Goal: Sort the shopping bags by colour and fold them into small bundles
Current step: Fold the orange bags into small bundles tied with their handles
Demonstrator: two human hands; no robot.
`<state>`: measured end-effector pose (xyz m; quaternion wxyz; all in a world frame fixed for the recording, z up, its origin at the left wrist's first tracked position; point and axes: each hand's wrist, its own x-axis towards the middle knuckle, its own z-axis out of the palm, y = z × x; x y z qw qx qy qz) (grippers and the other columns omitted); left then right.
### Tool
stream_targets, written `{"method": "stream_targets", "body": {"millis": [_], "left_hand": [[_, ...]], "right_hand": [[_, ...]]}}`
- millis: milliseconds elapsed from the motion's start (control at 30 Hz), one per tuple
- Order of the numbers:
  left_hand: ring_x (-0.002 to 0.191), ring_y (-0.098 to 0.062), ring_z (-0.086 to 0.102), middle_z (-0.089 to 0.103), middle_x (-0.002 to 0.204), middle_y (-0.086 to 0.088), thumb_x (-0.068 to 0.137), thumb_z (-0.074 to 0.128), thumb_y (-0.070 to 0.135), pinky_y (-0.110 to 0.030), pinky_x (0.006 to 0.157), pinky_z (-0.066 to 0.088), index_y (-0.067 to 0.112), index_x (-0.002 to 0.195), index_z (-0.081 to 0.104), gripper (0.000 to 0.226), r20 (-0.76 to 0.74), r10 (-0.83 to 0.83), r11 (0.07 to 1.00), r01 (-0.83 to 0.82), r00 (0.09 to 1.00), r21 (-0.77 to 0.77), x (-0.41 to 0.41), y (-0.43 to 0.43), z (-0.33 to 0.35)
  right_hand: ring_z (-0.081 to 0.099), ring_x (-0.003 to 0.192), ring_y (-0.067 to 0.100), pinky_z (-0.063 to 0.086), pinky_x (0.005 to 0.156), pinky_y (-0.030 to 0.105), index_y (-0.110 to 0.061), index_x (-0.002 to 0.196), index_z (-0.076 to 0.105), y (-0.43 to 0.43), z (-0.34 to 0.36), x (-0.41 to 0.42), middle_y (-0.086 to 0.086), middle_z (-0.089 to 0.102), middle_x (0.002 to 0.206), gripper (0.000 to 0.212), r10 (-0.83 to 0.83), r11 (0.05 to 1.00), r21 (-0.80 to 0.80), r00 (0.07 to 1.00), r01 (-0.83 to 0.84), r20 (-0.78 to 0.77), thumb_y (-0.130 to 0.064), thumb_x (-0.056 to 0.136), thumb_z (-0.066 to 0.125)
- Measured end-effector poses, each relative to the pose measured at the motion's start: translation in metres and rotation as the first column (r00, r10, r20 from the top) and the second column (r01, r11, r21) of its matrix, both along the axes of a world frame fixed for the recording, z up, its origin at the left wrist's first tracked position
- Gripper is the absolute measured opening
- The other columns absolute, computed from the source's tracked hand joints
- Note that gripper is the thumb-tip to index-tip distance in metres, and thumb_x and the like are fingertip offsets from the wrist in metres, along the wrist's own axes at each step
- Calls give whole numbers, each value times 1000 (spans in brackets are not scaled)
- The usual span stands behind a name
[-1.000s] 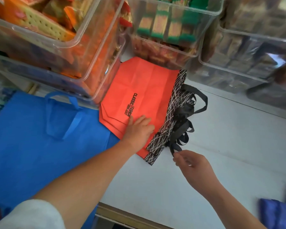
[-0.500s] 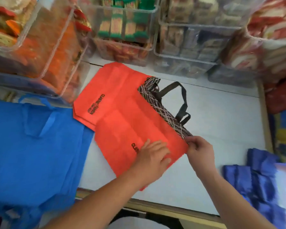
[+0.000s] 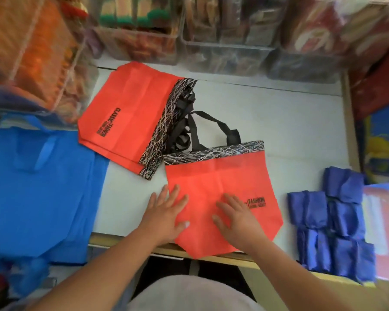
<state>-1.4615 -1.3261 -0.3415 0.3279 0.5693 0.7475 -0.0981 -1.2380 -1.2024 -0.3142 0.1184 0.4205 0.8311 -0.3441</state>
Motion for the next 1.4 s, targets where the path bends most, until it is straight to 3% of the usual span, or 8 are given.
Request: {"method": "stream_targets", "body": {"millis": [167,267,467,900,1033,1167,1300,1400], "left_hand": [[157,-20,14,24,168,-3,81,55,72,-49,127,16,27,150,48,83,180,-117,946,55,977,319,-3,-23,-11],[156,-10,12,18,168,6,83,69,60,-39,128,10,30,149,49,75,255,-180,947,97,950,305,-7,-52,-21],[153,-7,23,32,164,8,82,75,53,-49,125,19,30,142,58,67,213,-210,876,87,954,474,-40,-37,-49],[122,-18,63,73,124,6,91,61,46,-51,117,33,26,100,80,29,268,-174,812,-16,948,584,-57,2,-42],[97,-23,64,67,87,5,101,56,38,-41,122,27,19,100,71,25,358,-115,909,-47,927,414,-59,20,-17],[90,-25,61,66,95,-4,102,49,39,-39,83,49,12,102,62,30,526,125,882,-337,841,330,-64,18,6],[74,-16,57,62,79,2,106,47,35,-37,71,45,16,97,57,24,518,290,855,-461,805,237,-58,15,26],[80,-21,61,64,84,-1,107,41,41,-42,78,49,17,103,57,29,521,450,767,-612,725,191,-48,17,29]], "right_hand": [[-18,156,21,-6,127,45,-57,155,19,-21,-14,1,-14,-18,168,86,85,996,-21,972,-82,221,-83,75,-1],[-24,155,21,-9,125,44,-62,154,7,-30,-16,-5,-13,-25,167,82,57,998,-6,958,-57,280,-83,75,-3],[-23,155,23,3,125,47,-62,152,-9,-37,-18,-25,-9,-28,166,69,30,999,-1,914,-33,404,-80,91,18],[-14,155,17,4,125,48,-68,148,21,-22,-1,-39,-15,-10,169,79,-84,974,-170,940,147,332,-90,76,46],[28,150,9,22,123,35,-52,148,41,-4,31,-4,-21,33,159,107,-58,961,-250,973,115,224,-97,52,58],[60,118,1,45,108,33,-43,134,62,-1,52,56,-28,62,126,68,-227,962,-126,965,244,134,-64,71,78],[73,93,19,54,90,40,-27,103,74,-5,56,86,-10,77,96,10,-582,802,-207,811,560,-58,-22,94,73],[71,92,21,56,82,35,-20,99,69,1,52,76,-1,76,94,10,-743,660,-299,658,689,-124,-29,98,66]]}}
